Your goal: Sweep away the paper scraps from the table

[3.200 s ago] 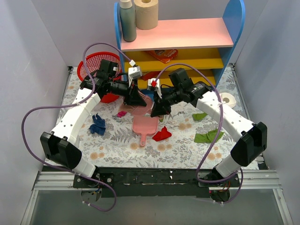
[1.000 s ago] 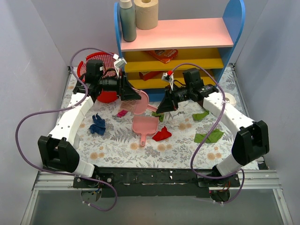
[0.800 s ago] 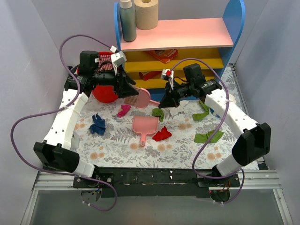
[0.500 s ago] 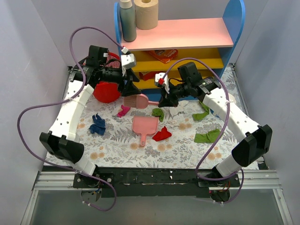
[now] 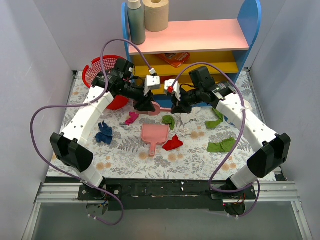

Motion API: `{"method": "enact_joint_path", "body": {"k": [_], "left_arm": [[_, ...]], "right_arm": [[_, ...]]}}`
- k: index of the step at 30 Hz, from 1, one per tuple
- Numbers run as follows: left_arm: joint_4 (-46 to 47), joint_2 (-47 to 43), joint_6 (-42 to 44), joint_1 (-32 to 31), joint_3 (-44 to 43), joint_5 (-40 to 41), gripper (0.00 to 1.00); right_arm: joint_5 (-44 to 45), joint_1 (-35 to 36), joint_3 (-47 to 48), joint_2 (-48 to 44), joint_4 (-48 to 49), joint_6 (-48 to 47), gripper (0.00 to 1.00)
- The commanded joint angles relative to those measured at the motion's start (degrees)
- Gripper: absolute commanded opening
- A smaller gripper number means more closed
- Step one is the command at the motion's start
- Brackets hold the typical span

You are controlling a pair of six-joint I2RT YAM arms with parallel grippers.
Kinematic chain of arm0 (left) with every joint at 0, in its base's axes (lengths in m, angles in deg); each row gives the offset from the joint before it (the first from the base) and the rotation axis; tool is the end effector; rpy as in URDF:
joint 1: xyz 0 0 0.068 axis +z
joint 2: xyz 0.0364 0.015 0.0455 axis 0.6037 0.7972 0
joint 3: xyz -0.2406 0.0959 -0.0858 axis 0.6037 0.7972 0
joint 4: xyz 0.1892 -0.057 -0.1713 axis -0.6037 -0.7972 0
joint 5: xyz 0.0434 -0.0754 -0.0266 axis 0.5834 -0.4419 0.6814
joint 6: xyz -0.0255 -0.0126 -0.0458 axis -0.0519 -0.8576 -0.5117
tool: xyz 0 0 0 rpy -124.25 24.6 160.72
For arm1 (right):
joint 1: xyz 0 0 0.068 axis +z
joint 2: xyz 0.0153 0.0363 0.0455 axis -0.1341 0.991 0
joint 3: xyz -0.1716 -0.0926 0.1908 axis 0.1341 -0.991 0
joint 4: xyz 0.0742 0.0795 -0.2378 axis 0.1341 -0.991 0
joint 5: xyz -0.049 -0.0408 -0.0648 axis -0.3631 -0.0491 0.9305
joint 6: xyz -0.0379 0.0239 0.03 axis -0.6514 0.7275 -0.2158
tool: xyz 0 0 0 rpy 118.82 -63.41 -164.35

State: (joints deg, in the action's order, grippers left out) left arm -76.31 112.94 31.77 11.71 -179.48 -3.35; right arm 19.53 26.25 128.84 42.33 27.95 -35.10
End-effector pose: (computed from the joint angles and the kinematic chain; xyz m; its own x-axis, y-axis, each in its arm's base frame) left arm 0.2797 -0.1627 0.3971 -0.6538 0.4153 -0.6325 0.7567 0.3593 -0.5462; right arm 0.2628 0.2013 0.3751 0.0903 -0.5936 -0.7997 -0.9801 0.0894 -0.1770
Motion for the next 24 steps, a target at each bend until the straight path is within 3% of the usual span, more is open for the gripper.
{"method": "enact_joint_path", "body": {"k": [1, 4, 5, 8, 9, 11, 12, 15, 20, 24], "left_arm": [[-0.32, -4.06, 0.08, -0.93, 1.85, 2.14, 0.18], [0.82, -5.2, -2.54, -1.11, 3.69, 2.59, 0.0], [1.6, -5.9, -3.86, -1.11, 4.48, 2.5, 0.0], [8.53, -10.46, -13.32, -1.03, 11.33, 0.76, 0.0], [12.82, -11.78, -15.63, -0.94, 14.04, -0.22, 0.0], [17.67, -17.03, -23.16, -0.94, 22.21, -1.89, 0.0], [24.66, -19.16, -26.69, -0.85, 25.12, -2.77, 0.0], [31.65, -23.57, -34.09, -0.76, 31.47, -4.27, 0.0], [31.93, -21.55, -35.16, 0.12, 30.95, -8.04, 0.0], [38.94, -19.54, -41.74, 2.14, 31.56, -13.4, 0.0]], "right_arm": [[-0.32, 0.41, 4.14, 0.15, 1.83, -0.1, 0.01], [0.29, 0.41, 4.58, 0.33, 2.36, 1.91, 0.01], [0.81, 0.41, 4.4, -0.11, 4.01, 3.58, 0.01], [-2.85, -1.51, 4.58, -0.46, 4.55, 11.83, 0.45], [-7.92, -4.05, 4.14, -0.81, 6.56, 14.64, 0.6], [-12.43, -6.26, 1.51, -1.86, 8.85, 22.87, 0.67], [-16.37, -7.92, 0.46, -1.96, 10.6, 24.93, 0.73], [-23.75, -10.48, -2.8, -1.78, 13.42, 32.67, 0.77], [-31.6, -11.37, -7.54, -1.52, 17.65, 35.58, 0.91], [-35.55, -11.28, -9.83, -1.87, 19.49, 37.43, 0.94]]}}
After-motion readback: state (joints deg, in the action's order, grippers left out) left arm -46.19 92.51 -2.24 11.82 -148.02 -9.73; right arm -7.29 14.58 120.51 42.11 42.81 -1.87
